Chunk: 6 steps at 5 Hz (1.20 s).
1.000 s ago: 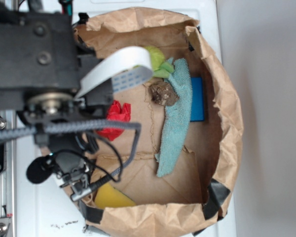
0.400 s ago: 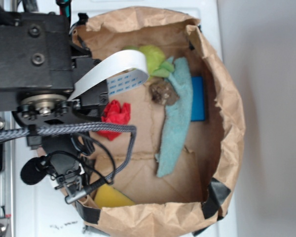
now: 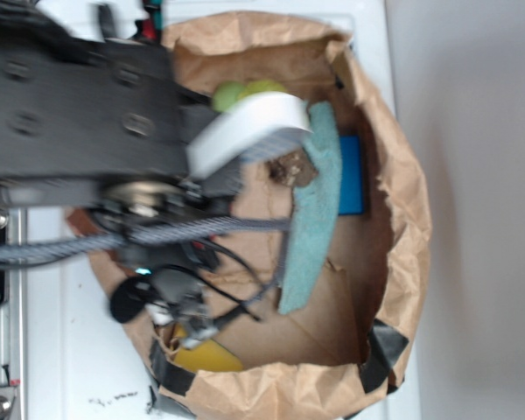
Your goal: Grab the green sponge.
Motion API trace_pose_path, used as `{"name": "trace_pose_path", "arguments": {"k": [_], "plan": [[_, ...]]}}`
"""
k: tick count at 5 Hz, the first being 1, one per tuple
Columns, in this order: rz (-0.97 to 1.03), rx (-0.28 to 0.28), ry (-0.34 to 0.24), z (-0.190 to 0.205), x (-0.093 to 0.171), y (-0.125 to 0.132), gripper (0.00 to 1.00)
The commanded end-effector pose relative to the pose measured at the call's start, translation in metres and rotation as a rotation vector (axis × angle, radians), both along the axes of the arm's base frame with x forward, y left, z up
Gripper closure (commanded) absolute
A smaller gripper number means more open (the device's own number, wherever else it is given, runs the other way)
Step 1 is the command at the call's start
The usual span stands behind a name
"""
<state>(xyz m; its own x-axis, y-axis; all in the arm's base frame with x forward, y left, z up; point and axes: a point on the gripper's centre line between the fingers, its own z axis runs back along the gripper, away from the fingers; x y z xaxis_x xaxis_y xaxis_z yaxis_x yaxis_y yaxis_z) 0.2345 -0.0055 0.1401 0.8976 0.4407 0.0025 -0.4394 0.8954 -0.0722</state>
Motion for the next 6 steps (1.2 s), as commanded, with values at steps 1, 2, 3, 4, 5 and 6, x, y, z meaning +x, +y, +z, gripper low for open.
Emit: {"name": "trace_pose_path", "arguments": {"k": [1,2,3,4,5,6], "plan": [[0.053,-0.001,-0.019,0.022,0.022,-0.006,0.00],[0.060,0.045,-0.003,0.003,0.025,-0.002,0.00],[0.057,0.087,-0.004,-0.020,0.028,0.005,0.00],[0.030,0.090,0.001,-0.037,0.029,0.005,0.00],[-0.013,0.086,0.015,-0.049,0.027,-0.002,0.00],[-0.035,0.079,0.030,-0.057,0.024,-0.010,0.00]]}}
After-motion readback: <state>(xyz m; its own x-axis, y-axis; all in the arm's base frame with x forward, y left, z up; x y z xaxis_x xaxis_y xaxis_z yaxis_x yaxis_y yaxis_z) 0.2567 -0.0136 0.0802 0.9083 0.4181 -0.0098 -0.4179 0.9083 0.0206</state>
